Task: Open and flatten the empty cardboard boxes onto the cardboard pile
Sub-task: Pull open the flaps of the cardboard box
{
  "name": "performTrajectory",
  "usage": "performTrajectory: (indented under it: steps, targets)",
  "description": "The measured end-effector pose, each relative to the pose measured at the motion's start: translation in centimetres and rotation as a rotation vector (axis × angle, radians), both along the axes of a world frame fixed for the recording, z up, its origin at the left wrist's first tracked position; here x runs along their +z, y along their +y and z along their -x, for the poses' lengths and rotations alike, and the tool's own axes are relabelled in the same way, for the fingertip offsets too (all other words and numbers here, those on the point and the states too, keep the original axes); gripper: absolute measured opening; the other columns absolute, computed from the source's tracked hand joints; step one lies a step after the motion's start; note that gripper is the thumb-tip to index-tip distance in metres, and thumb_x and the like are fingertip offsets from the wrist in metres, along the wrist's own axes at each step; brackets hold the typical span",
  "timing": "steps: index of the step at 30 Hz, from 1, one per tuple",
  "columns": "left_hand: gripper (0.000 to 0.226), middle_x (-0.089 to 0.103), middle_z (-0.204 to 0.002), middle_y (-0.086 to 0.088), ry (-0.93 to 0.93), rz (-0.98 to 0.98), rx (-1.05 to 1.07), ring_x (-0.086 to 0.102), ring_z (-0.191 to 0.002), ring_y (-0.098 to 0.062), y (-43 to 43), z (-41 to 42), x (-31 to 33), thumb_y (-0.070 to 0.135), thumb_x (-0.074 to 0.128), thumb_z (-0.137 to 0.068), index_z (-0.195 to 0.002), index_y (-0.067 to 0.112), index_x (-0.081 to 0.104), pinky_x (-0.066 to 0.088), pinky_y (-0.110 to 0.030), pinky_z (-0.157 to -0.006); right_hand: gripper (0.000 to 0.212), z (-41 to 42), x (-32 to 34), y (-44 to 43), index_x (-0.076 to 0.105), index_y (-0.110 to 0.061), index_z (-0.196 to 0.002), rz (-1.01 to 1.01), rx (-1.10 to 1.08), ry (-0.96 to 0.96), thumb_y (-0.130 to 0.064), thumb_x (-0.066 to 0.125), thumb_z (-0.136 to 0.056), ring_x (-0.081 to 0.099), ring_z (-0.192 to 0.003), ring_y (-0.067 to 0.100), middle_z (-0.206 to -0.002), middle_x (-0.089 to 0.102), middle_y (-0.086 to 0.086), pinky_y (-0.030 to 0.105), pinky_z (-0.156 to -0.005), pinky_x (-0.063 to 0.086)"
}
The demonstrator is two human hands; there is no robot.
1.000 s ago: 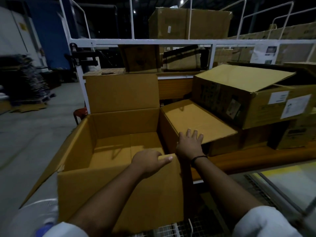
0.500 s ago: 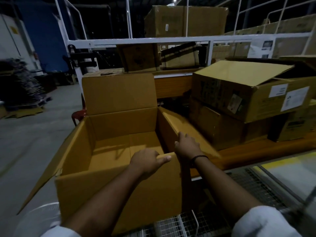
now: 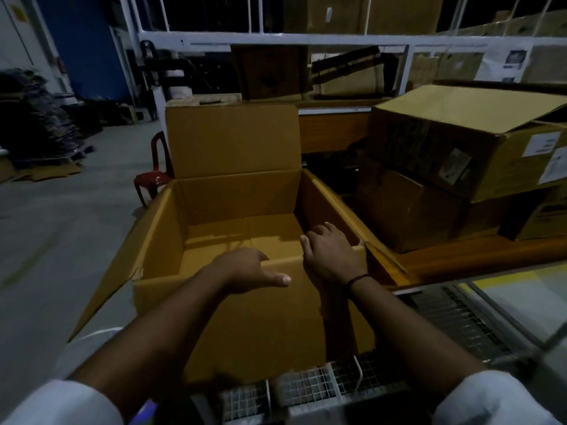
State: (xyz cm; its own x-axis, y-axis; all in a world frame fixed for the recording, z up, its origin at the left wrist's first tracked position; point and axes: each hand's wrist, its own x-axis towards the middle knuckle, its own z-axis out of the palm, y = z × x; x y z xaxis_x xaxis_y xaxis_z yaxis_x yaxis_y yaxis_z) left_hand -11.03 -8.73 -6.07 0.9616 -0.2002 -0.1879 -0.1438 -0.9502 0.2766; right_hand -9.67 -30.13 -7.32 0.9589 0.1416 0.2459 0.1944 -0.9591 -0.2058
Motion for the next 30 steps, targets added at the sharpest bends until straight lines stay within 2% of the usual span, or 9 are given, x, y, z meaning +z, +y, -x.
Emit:
performTrajectory:
  steps: [3,7,11,15,19,21,24,27,30]
  targets:
    - [0.118,0.049,-0.154,-0.004,0.018,-0.012,0.019,0.055,-0.129,-0.023,3.0,0.7,0.3,0.095,0.062,-0.060,-0.151,0.023,0.045,0.052,-0.043,-0.097,0.052,0.8,-0.5,3.2,0.068,-0.022,-0.107,0.018,0.118,-0.061,-0.048,0.023,-0.110,0.058,-0.112,0.024,-0.111,0.066,0.006,0.041,-0.093,0.049]
    - [0.109,0.054,-0.148,-0.001,-0.028,-0.109,0.033,0.057,-0.124,-0.020,6.0,1.6,0.1,0.091,0.064,-0.064,-0.149,0.025,0.047,0.052,-0.038,-0.091,0.050,2.1,-0.3,7.3,0.064,-0.030,-0.094,0.028,0.316,-0.067,-0.060,0.026,-0.105,0.055,-0.068,0.007,-0.078,0.059,-0.008,0.029,-0.062,0.048]
    - [0.088,0.065,-0.111,0.004,-0.084,-0.125,0.063,0.061,-0.093,-0.013,7.7,2.2,0.0,0.084,0.072,-0.063,-0.127,0.024,0.062,0.057,-0.036,-0.080,0.050,2.3,-0.4,9.5,0.061,-0.032,-0.111,0.157,0.449,-0.062,-0.072,0.036,-0.096,0.057,-0.067,0.006,-0.079,0.061,-0.012,0.027,-0.059,0.049]
    - [0.073,0.062,-0.089,0.007,-0.128,-0.162,0.019,0.059,-0.079,-0.011,8.0,1.9,-0.3,0.083,0.070,-0.067,-0.111,0.025,0.067,0.056,-0.032,-0.070,0.046,1.4,-0.8,9.7,0.055,-0.030,-0.093,0.194,0.455,-0.103,-0.072,0.039,-0.097,0.054,-0.060,0.009,-0.070,0.056,-0.010,0.025,-0.051,0.044]
    - [0.083,0.064,-0.113,-0.001,-0.203,-0.208,0.001,0.060,-0.098,-0.017,8.1,1.2,-0.8,0.082,0.067,-0.072,-0.130,0.023,0.063,0.054,-0.036,-0.082,0.047,0.5,-2.2,9.5,0.053,-0.030,-0.091,0.247,0.478,-0.245,-0.073,0.037,-0.098,0.050,-0.058,0.009,-0.074,0.056,-0.010,0.025,-0.049,0.041]
    - [0.083,0.063,-0.117,-0.002,-0.211,-0.222,0.014,0.058,-0.100,-0.017,8.0,1.2,-1.0,0.082,0.067,-0.073,-0.131,0.024,0.062,0.050,-0.035,-0.081,0.050,0.3,-2.9,9.5,0.057,-0.027,-0.094,0.248,0.477,-0.302,-0.072,0.037,-0.098,0.048,-0.058,0.009,-0.075,0.056,-0.010,0.024,-0.048,0.037]
    - [0.081,0.060,-0.097,0.005,-0.208,-0.222,0.009,0.055,-0.085,-0.013,8.0,1.4,-0.8,0.085,0.066,-0.071,-0.125,0.025,0.065,0.044,-0.032,-0.070,0.053,0.4,-3.4,9.3,0.057,-0.025,-0.089,0.202,0.483,-0.375,-0.073,0.035,-0.099,0.045,-0.055,0.009,-0.071,0.048,-0.010,0.024,-0.045,0.034]
    - [0.078,0.058,-0.076,0.012,-0.199,-0.139,0.018,0.055,-0.069,-0.005,8.1,1.9,-0.7,0.088,0.065,-0.067,-0.114,0.026,0.070,0.044,-0.027,-0.061,0.057,0.6,-3.6,8.8,0.055,-0.024,-0.088,0.159,0.479,-0.372,-0.074,0.031,-0.099,0.044,-0.056,0.010,-0.070,0.048,-0.009,0.027,-0.049,0.039]
    - [0.089,0.067,-0.091,0.011,-0.211,-0.098,0.037,0.059,-0.078,-0.005,8.2,2.5,-0.5,0.094,0.062,-0.060,-0.119,0.027,0.069,0.049,-0.028,-0.067,0.059,0.8,-4.0,7.0,0.059,-0.023,-0.094,0.137,0.439,-0.383,-0.074,0.030,-0.100,0.049,-0.065,0.013,-0.077,0.055,-0.004,0.031,-0.060,0.046]
